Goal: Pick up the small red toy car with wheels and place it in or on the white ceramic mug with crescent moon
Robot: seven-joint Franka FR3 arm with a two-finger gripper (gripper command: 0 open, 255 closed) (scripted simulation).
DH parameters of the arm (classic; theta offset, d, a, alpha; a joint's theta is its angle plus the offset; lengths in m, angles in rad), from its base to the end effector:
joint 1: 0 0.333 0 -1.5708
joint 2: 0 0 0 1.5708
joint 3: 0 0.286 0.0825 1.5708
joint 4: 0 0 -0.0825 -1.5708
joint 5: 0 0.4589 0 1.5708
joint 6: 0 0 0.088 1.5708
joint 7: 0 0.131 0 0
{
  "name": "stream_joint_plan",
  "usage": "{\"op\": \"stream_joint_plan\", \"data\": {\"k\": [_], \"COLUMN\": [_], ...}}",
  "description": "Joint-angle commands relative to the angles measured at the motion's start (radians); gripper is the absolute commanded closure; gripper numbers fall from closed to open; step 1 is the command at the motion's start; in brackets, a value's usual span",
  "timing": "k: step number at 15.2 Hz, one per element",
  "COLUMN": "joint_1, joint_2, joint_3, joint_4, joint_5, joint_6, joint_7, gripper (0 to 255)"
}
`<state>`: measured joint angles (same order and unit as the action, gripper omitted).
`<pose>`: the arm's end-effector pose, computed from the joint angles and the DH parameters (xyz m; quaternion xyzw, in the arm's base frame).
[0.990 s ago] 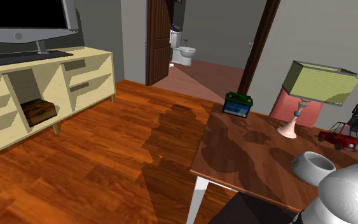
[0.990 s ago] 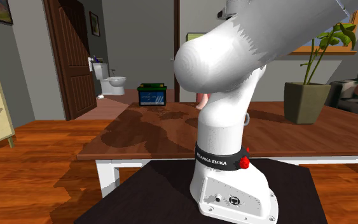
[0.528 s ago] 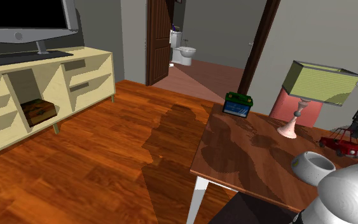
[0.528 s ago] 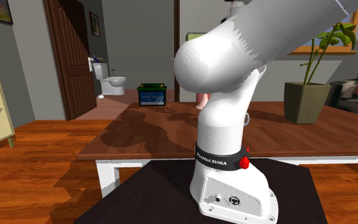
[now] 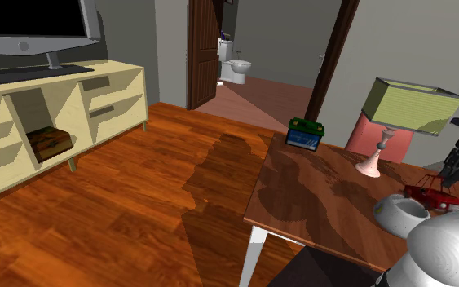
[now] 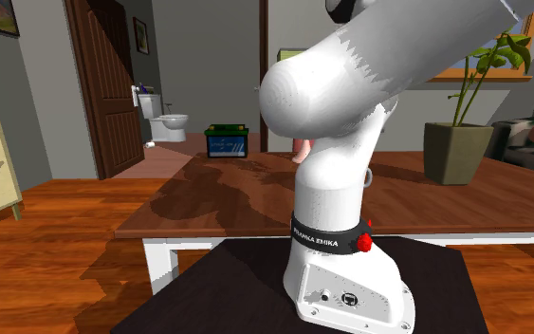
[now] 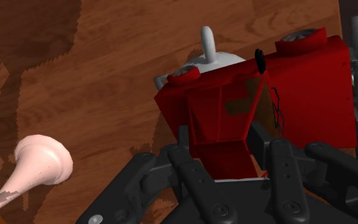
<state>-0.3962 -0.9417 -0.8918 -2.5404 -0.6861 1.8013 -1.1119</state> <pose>0.1116 -0.4363 0.3861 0.9922 0.1235 0.0130 0.0101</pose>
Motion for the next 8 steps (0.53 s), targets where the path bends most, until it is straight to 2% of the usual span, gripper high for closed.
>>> {"op": "stream_joint_plan", "data": {"k": [1, 8], "joint_1": [-0.004, -0.003], "joint_2": [0.001, 0.018], "joint_3": [-0.018, -0.074], "joint_4": [-0.022, -0.070], "joint_5": [-0.015, -0.058], "joint_6": [0.025, 0.096], "joint_7": [0.003, 0.012], "gripper": [255, 255]}}
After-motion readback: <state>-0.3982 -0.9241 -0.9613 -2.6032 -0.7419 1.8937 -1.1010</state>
